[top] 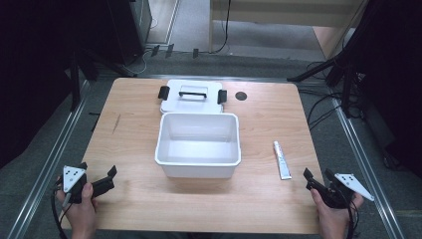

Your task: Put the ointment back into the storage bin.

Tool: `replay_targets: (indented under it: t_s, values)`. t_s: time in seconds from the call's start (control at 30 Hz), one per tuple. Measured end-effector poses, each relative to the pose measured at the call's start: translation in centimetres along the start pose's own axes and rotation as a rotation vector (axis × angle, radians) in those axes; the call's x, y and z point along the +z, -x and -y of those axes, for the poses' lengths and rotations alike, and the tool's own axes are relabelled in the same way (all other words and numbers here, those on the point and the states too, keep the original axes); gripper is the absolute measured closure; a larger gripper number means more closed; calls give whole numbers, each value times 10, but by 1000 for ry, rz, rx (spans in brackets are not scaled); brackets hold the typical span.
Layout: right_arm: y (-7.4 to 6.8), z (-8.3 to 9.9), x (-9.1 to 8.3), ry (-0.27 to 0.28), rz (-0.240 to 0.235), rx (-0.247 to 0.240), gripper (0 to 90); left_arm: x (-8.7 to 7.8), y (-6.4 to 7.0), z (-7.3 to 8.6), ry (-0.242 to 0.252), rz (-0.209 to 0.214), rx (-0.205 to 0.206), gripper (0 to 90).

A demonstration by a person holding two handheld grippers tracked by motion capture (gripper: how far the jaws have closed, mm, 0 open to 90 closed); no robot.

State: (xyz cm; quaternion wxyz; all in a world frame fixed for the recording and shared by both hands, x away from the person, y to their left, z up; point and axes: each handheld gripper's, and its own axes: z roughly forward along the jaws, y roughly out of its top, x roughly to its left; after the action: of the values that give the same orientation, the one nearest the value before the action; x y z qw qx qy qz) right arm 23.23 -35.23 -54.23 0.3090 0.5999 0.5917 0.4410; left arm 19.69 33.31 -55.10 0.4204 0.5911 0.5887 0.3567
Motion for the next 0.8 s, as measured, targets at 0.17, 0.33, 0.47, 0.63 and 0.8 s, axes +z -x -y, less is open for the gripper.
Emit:
replay_targets:
  t_s: [0.17,0.33,0.47,0.63,0.8]
  values:
    - [-8,-7,6,-88,-10,-34,277,1,0,0,-4,1,-4,0]
    - [-18,-22,13,-173,3,-128,314,1,0,0,-10,-2,-5,0]
    - [-23,-28,18,-243,-2,-174,323,2,-1,-1,-16,0,-7,0]
    - [-34,-45,33,-382,-24,-189,323,3,0,-1,-20,-2,-5,0]
    - [-41,-61,46,-487,-19,-195,323,3,-1,-1,-23,0,-10,0]
